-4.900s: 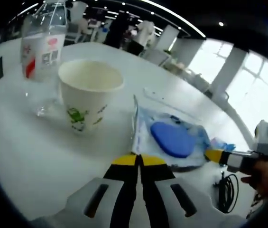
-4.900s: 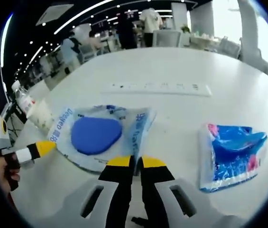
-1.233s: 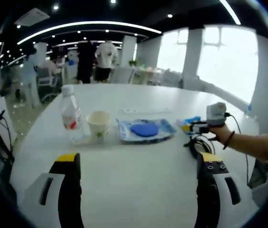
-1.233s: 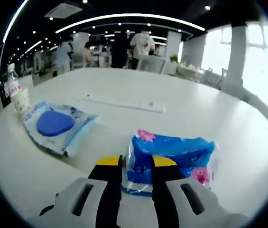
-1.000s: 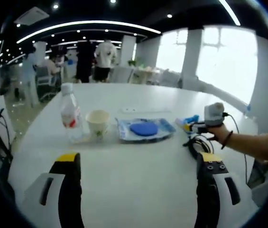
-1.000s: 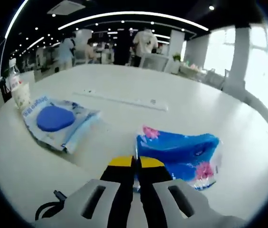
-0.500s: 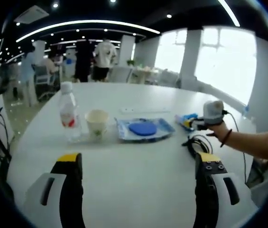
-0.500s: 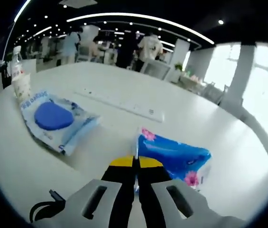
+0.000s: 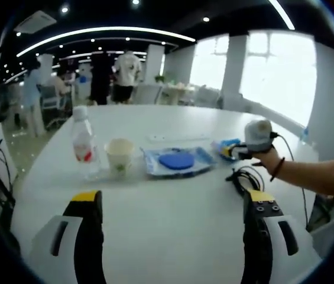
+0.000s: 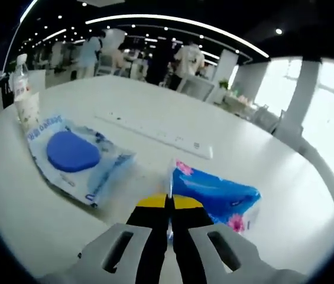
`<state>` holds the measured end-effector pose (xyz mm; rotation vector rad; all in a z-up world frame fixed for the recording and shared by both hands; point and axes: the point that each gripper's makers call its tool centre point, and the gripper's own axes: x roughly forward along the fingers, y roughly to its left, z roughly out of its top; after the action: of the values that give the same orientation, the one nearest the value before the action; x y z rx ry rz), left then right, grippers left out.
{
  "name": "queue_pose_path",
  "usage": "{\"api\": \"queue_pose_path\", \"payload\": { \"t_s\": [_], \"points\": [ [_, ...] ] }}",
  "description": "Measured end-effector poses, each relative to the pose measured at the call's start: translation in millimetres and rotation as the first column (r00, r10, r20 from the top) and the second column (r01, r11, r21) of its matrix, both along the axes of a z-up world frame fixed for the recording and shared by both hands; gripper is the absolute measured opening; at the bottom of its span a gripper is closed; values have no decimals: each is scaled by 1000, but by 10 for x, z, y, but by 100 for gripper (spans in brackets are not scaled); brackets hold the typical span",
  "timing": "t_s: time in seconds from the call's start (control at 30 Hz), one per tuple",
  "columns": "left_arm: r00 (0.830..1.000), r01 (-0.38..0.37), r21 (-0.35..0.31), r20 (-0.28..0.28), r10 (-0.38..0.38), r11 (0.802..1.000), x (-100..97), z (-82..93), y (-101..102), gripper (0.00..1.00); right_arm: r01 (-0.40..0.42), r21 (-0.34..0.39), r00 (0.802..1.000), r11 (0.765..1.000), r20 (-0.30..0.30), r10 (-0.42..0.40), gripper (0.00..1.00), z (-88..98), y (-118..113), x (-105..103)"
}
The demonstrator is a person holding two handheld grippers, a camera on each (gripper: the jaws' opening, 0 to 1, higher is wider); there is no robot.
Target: Arrange the tabletop items into an orderly group along one side of the table until the central work area is clear of visible clutter.
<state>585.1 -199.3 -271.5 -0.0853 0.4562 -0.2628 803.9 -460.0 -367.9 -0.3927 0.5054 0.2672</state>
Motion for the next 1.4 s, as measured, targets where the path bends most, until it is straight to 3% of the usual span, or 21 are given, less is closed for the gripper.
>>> {"api": "queue_pose_path", "payload": {
  "t_s": [0.13, 0.3, 0.67, 0.73, 0.87, 0.93, 1.1, 1.23, 1.4],
  "points": [
    [1000, 9, -1, -4, -9, 1000, -2, -9, -20, 96, 32, 32, 999, 999, -29, -31, 1, -64, 8, -16],
    [1000, 11, 1, -4, -11, 1000, -9, -7, -19, 96, 24, 18, 999, 1000, -45, -23, 1, -137, 25, -19],
    [1000, -4, -3, -14, 4, 1000, -13, -15, 33, 98, 65, 115, 995, 991, -81, -55, 7, -173, 46, -52],
    [1000, -7, -2, -16, 7, 1000, -15, -17, 46, 98, 93, 134, 993, 987, -86, -82, 13, -146, 20, -69],
    [1000, -15, 5, -18, 15, 1000, -11, -14, 90, 99, 158, 236, 981, 959, -144, -126, 28, -131, 23, -161],
    [1000, -18, 7, -18, 18, 1000, -10, -12, 106, 99, 170, 282, 980, 944, -145, -133, 36, -70, 15, -172],
    [1000, -17, 23, -16, 17, 1000, -3, 10, 147, 99, 141, 359, 987, 923, -118, -105, 55, 166, 96, -271],
    [1000, -27, 24, -12, 27, 999, -3, 41, 177, 99, 110, 446, 990, 888, -130, -57, 71, 337, 212, -379],
    [1000, -15, 33, -10, 15, 999, 6, 86, 169, 99, 50, 453, 994, 890, -112, 1, 84, 564, 245, -558]
  ]
}}
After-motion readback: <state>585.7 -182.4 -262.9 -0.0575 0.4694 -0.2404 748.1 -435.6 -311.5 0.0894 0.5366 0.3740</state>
